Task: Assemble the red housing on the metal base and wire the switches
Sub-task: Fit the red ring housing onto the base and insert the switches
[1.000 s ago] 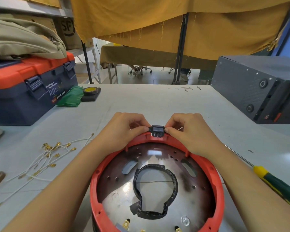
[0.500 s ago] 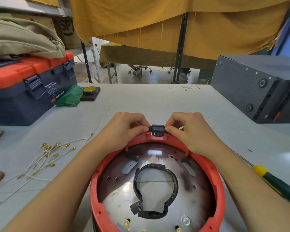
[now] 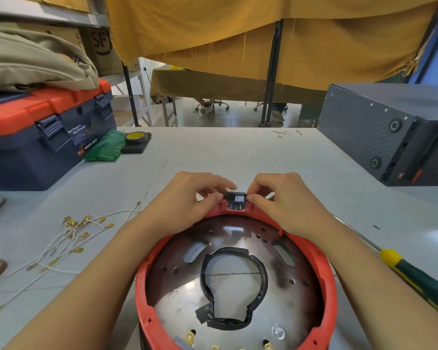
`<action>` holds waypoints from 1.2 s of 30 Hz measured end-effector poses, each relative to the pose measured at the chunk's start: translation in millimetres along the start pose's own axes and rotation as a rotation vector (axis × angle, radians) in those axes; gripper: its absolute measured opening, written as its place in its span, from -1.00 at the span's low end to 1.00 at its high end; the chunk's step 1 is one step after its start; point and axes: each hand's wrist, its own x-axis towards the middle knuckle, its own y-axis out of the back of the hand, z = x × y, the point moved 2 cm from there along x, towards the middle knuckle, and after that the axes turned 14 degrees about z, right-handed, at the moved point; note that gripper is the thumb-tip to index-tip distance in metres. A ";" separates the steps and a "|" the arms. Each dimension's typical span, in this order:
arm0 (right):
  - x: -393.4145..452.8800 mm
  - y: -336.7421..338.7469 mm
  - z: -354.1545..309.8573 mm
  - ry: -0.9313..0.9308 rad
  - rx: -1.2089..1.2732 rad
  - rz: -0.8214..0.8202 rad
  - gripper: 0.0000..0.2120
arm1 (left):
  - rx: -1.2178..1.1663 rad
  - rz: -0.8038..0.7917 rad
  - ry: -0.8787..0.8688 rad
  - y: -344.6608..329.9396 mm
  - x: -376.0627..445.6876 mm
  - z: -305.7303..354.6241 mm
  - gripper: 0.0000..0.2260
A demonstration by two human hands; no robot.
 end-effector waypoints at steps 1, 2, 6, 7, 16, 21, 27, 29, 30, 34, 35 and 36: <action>0.0 0.1 -0.2 0.002 -0.003 -0.010 -0.92 | 0.011 -0.010 -0.016 0.4 -0.4 1.1 -0.75; -0.3 0.6 -0.3 0.001 0.000 -0.017 -0.92 | 0.023 -0.019 -0.022 0.6 -0.6 1.8 -0.75; -1.9 4.0 -2.4 0.015 0.063 -0.060 -0.84 | 0.043 -0.022 -0.005 0.4 -0.8 2.5 -0.74; -1.5 4.4 -2.8 0.019 0.066 -0.083 -0.82 | 0.040 -0.027 0.009 0.6 -1.3 2.1 -0.75; -6.1 4.3 0.5 0.031 -0.050 -0.231 -0.71 | 0.029 -0.181 0.108 0.2 -3.6 -5.6 -0.76; -6.5 0.6 0.0 0.059 -0.094 -0.190 -0.72 | 0.022 -0.186 0.115 -0.5 -3.5 -6.9 -0.75; -5.8 -1.9 1.7 0.079 -0.119 -0.163 -0.76 | 0.033 -0.184 0.097 -1.5 -2.7 -7.5 -0.75; -6.2 -2.2 2.0 0.080 -0.120 -0.160 -0.76 | 0.038 -0.185 0.091 -1.8 -2.3 -7.8 -0.75; -6.2 -2.4 1.9 0.081 -0.122 -0.157 -0.76 | 0.042 -0.187 0.088 -1.9 -2.2 -8.0 -0.76; -6.4 -2.2 1.4 0.087 -0.130 -0.154 -0.76 | 0.064 -0.192 0.070 -2.1 -2.5 -8.5 -0.76; -6.5 -2.1 1.2 0.090 -0.131 -0.154 -0.76 | 0.068 -0.194 0.066 -2.1 -2.5 -8.6 -0.76; -6.5 -2.2 1.1 0.095 -0.133 -0.154 -0.75 | 0.071 -0.196 0.062 -2.3 -2.5 -8.6 -0.77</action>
